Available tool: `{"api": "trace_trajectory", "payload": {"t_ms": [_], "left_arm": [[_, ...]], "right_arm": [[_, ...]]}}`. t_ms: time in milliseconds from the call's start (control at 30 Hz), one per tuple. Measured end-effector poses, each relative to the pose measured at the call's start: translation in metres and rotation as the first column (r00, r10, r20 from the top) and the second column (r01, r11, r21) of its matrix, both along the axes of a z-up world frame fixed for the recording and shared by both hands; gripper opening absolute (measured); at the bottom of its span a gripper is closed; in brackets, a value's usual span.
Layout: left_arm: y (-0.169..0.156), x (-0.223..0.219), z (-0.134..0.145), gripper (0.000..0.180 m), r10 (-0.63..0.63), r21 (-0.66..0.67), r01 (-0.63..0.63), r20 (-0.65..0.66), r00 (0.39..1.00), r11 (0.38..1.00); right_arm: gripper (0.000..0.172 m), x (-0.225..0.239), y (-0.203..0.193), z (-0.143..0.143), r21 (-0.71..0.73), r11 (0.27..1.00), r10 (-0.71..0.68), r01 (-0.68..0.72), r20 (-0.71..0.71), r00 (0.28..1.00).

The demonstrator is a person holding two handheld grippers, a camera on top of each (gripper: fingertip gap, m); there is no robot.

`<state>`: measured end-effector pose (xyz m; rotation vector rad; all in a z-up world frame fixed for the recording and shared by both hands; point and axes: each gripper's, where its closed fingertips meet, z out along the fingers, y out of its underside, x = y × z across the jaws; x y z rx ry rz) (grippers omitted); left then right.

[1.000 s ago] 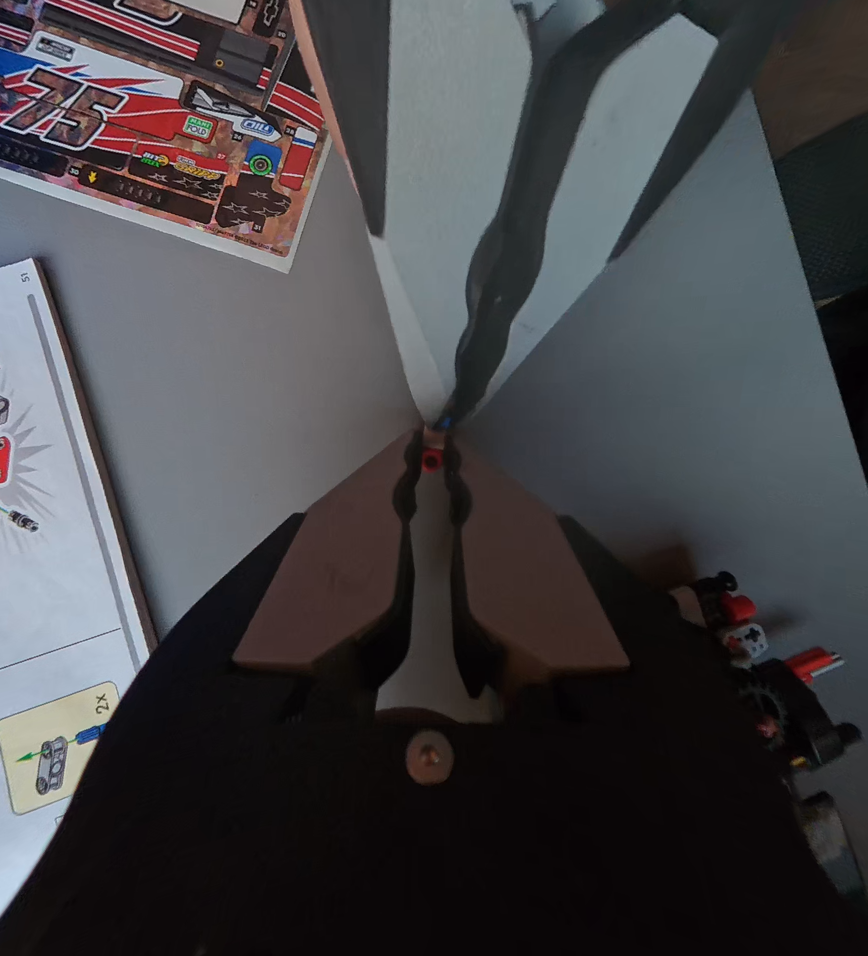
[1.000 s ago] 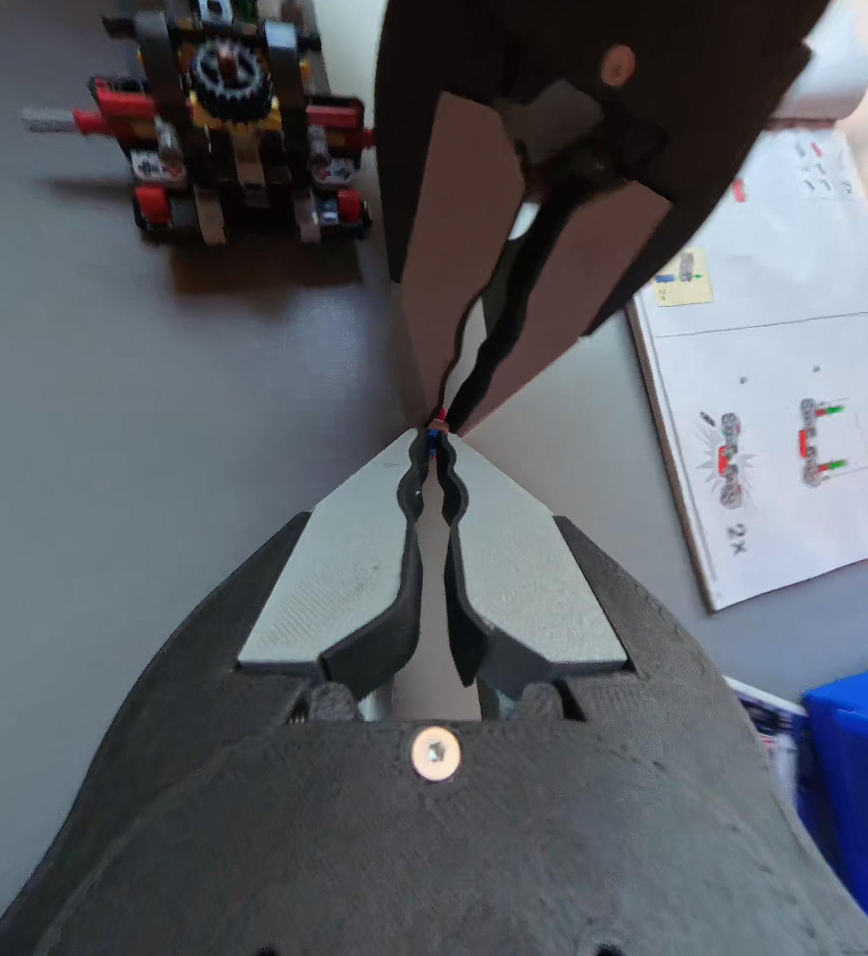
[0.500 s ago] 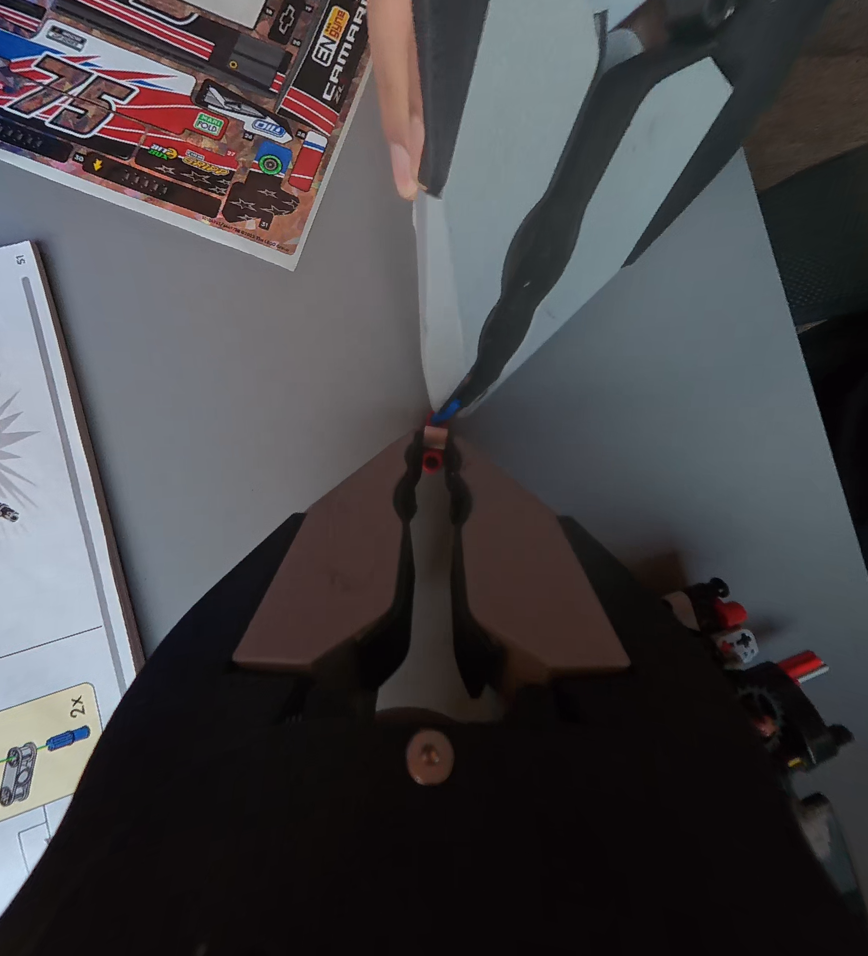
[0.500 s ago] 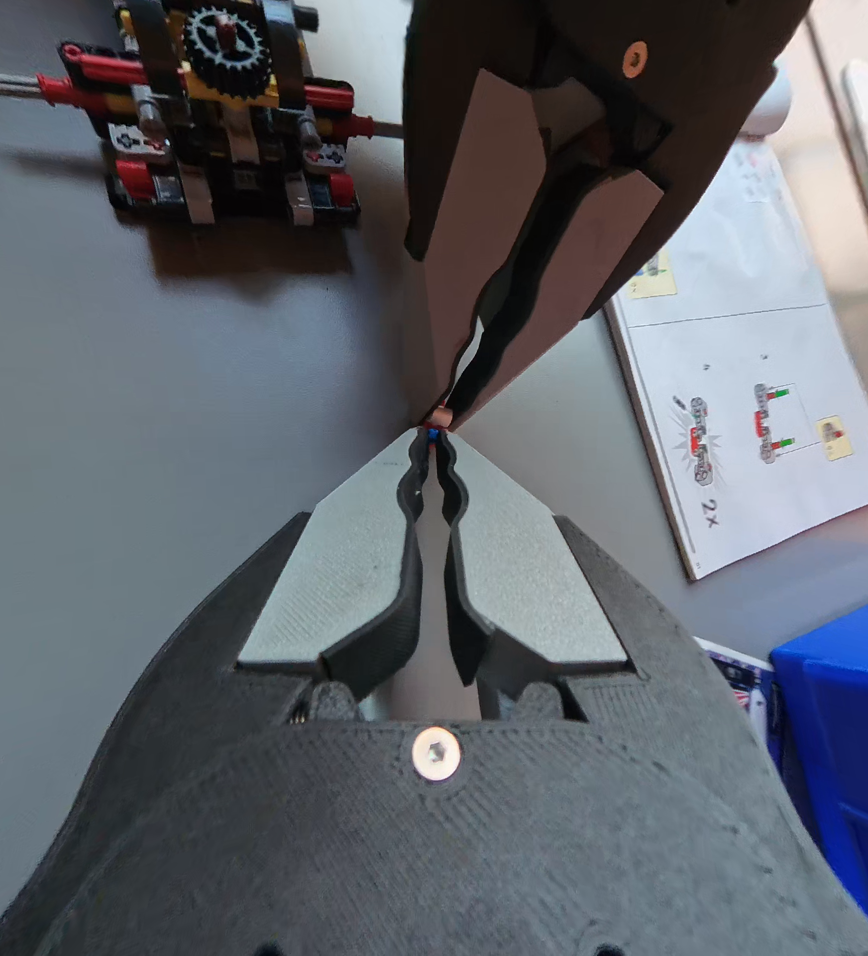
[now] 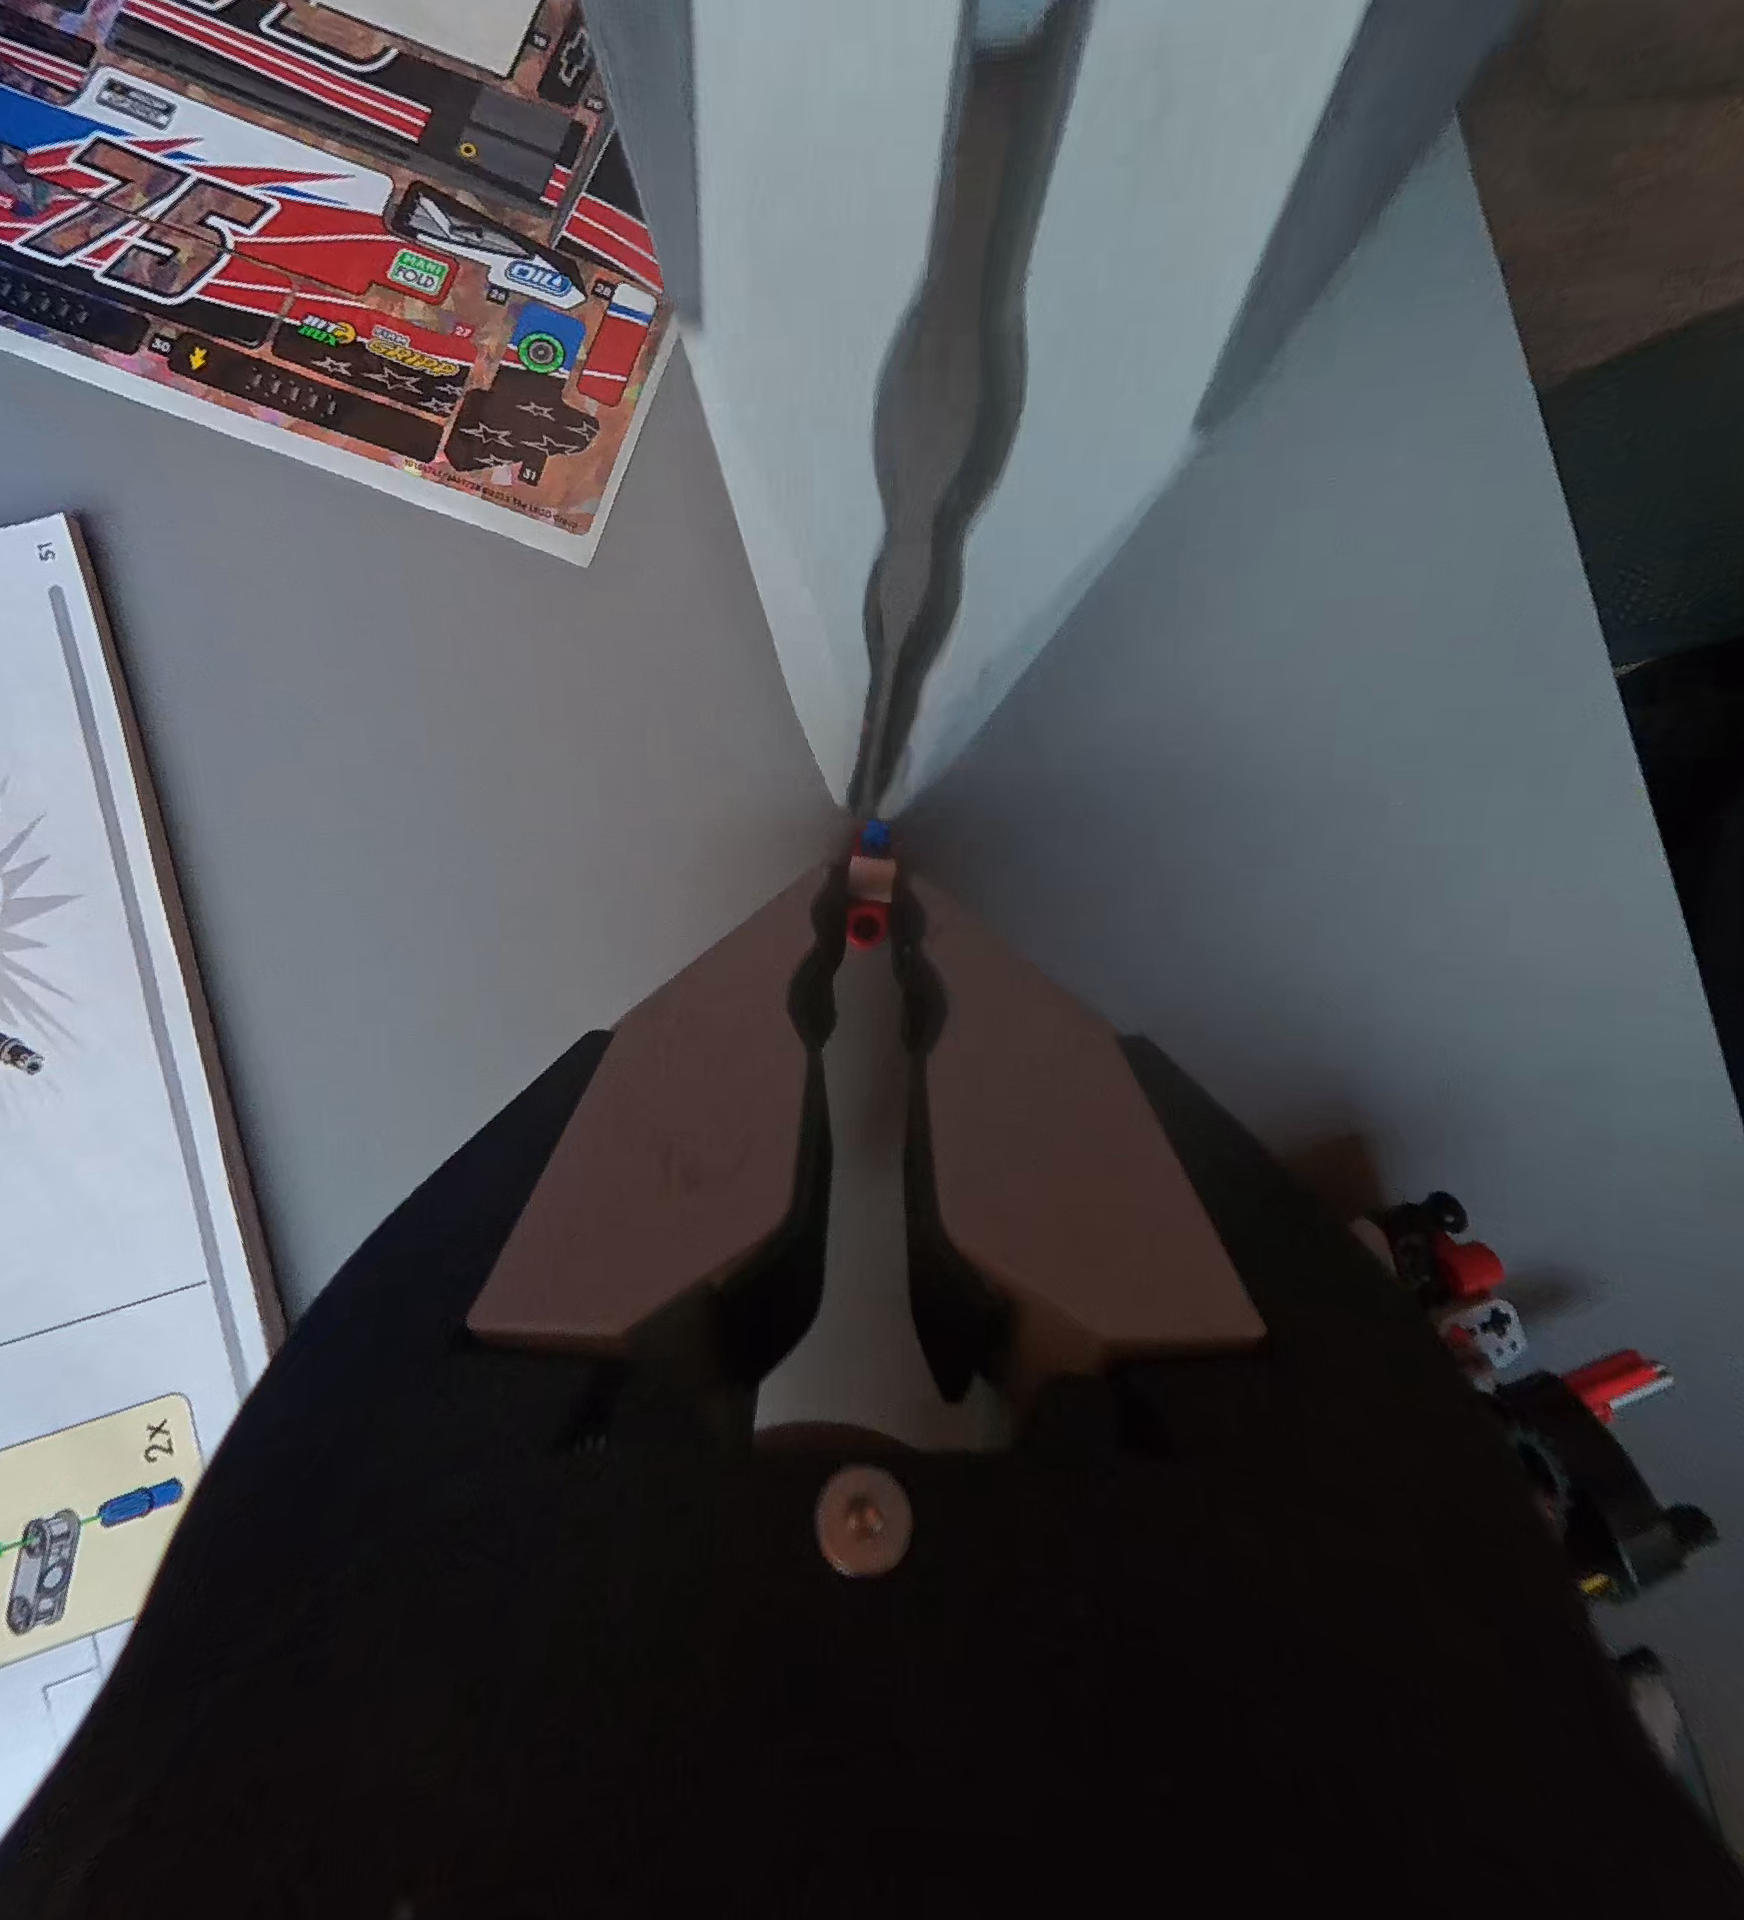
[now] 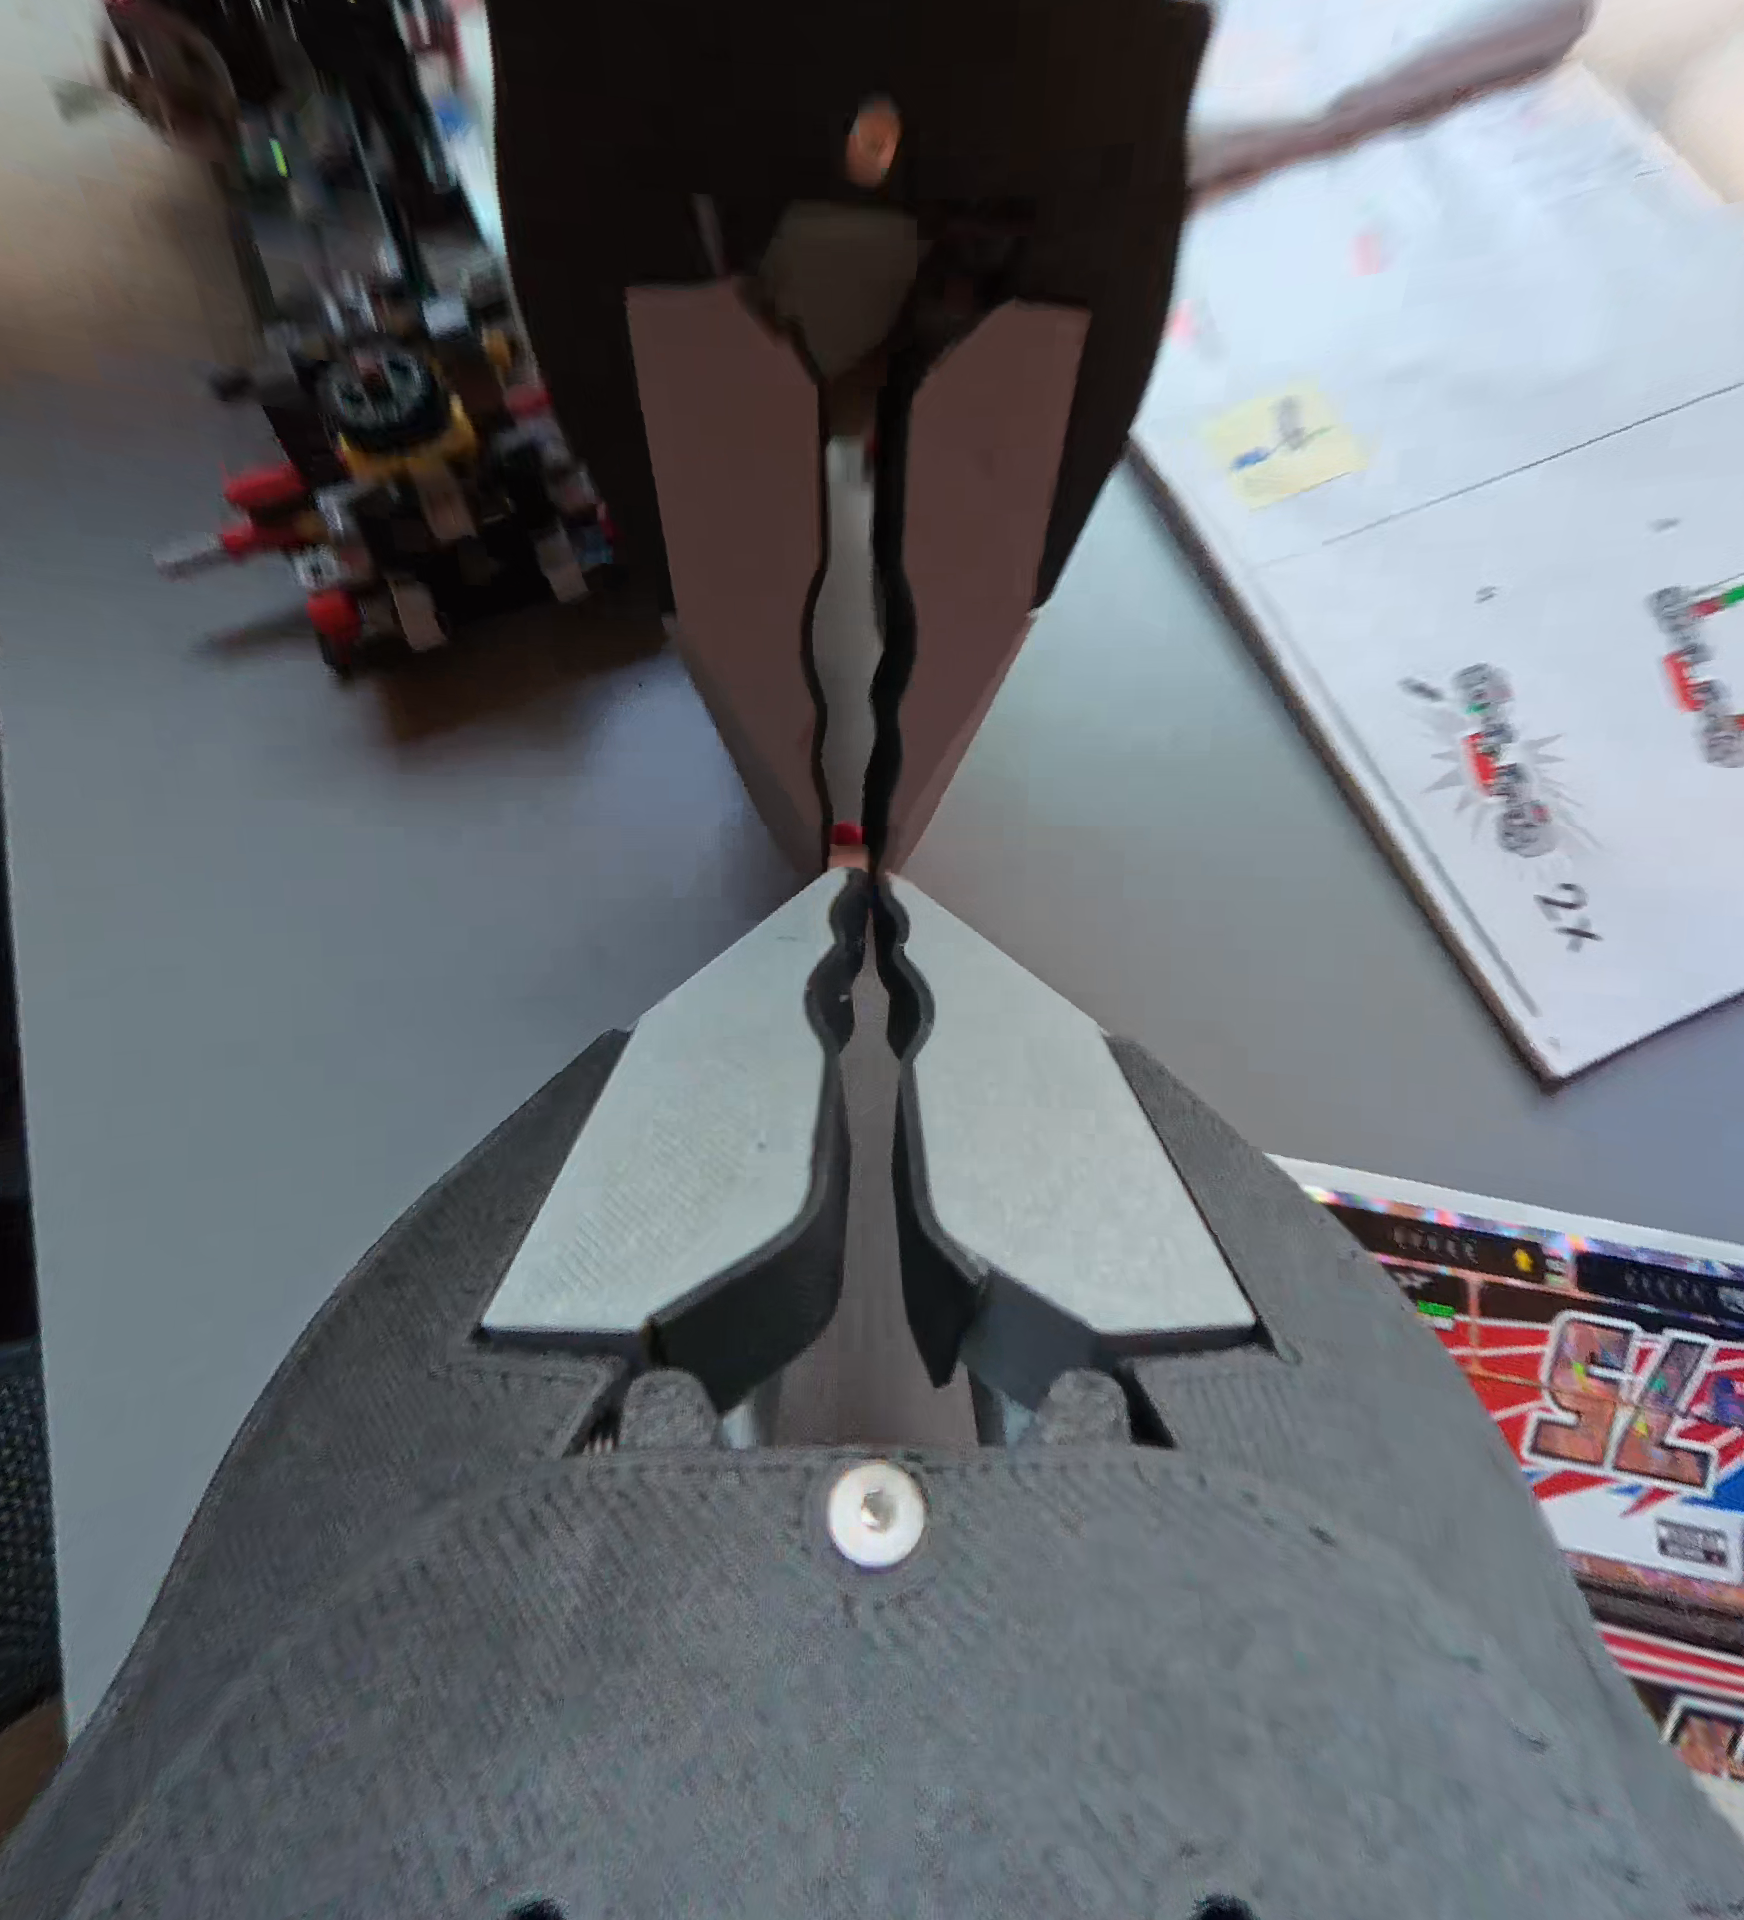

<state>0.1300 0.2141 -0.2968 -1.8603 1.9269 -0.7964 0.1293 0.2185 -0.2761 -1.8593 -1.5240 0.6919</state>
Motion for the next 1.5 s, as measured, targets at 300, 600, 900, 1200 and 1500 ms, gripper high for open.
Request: {"api": "trace_trajectory", "payload": {"t_ms": [300,600,900,1200,1500], "left_arm": [[0.0,0.0,0.0,0.004,0.016,-0.013,-0.016,-0.008,1.0,1.0],[-0.002,-0.004,0.003,0.019,0.076,-0.089,-0.079,-0.038,0.996,0.993],[0.002,-0.016,0.007,0.035,0.153,-0.099,-0.16,-0.077,0.985,0.982],[-0.001,-0.018,0.002,0.036,0.059,0.047,-0.055,-0.094,0.994,0.997],[0.011,-0.045,0.007,0.03,0.164,0.025,-0.162,-0.142,0.976,0.986]], "right_arm": [[0.004,0.002,-0.004,-0.002,0.029,1.0,0.001,-0.001,-0.009,1.0],[0.01,-0.005,0.001,0.001,0.027,0.998,-0.05,0.054,-0.117,0.992],[0.007,-0.003,-0.006,0.006,0.074,0.994,-0.07,0.081,-0.139,0.988],[0.013,-0.016,-0.006,-0.011,0.105,0.994,-0.04,0.04,-0.006,0.999],[0.023,-0.018,0.007,-0.015,0.006,0.995,-0.096,0.096,0.006,0.995]]}}
